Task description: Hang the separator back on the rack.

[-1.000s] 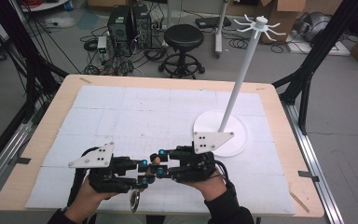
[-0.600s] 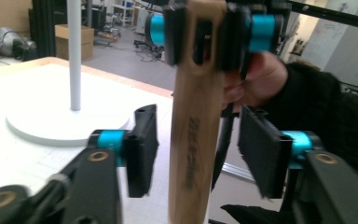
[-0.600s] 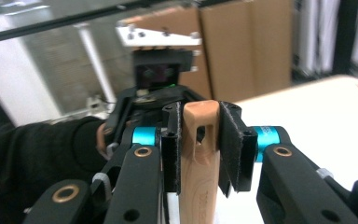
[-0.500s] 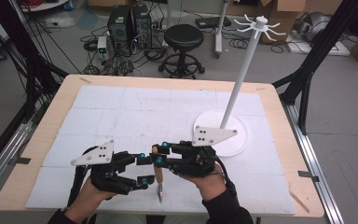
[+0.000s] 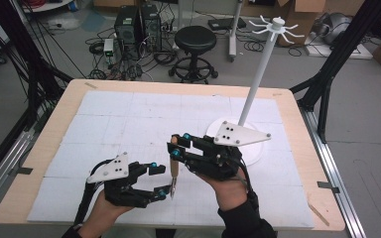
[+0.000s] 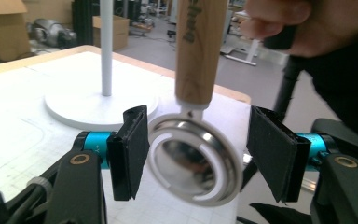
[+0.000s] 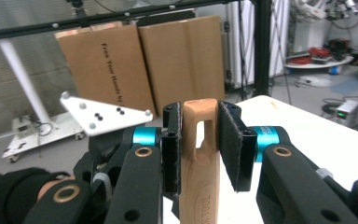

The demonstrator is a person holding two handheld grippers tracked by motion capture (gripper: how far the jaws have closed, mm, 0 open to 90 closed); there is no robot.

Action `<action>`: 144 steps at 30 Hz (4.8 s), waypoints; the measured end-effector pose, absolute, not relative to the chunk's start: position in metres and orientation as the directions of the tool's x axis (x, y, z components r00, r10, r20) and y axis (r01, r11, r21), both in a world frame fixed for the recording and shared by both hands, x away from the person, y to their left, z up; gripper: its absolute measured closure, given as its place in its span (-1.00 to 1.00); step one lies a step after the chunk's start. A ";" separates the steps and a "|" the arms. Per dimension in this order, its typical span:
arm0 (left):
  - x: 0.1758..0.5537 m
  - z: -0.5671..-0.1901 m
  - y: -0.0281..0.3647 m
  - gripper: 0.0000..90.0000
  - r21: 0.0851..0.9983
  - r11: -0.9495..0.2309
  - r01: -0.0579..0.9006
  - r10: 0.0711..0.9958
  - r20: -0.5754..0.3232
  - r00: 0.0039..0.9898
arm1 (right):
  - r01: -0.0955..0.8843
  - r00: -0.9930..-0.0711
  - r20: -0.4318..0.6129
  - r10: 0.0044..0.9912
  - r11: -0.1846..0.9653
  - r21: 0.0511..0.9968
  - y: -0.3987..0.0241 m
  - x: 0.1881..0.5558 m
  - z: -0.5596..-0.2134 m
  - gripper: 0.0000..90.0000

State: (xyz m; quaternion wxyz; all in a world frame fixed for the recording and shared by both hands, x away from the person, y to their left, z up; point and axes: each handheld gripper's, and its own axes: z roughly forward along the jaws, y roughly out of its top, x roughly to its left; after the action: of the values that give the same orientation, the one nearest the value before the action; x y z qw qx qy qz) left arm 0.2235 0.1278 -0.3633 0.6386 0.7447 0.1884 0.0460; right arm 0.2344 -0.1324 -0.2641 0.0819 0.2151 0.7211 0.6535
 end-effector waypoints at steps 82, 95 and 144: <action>0.231 -0.355 0.144 -0.17 0.964 -0.076 0.255 0.344 -0.215 0.914 | 0.250 -0.916 0.231 0.329 0.017 0.968 -0.109 0.242 -0.303 0.56; 0.226 -0.354 0.139 0.16 0.966 -0.105 0.234 0.399 -0.175 0.900 | 0.293 -0.859 0.268 0.436 -0.010 0.956 -0.099 0.234 -0.308 0.55; 0.228 -0.349 0.146 0.62 0.968 -0.072 0.241 0.148 -0.229 0.962 | 0.272 -0.962 0.271 0.025 0.044 0.961 -0.113 0.253 -0.315 0.58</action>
State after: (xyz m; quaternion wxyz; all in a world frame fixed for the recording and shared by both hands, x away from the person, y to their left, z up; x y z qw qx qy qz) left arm 0.2281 0.1455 -0.3491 0.6680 0.7313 0.1332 -0.0349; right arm 0.2526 -0.1126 -0.3147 -0.0904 0.1037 0.7168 0.6836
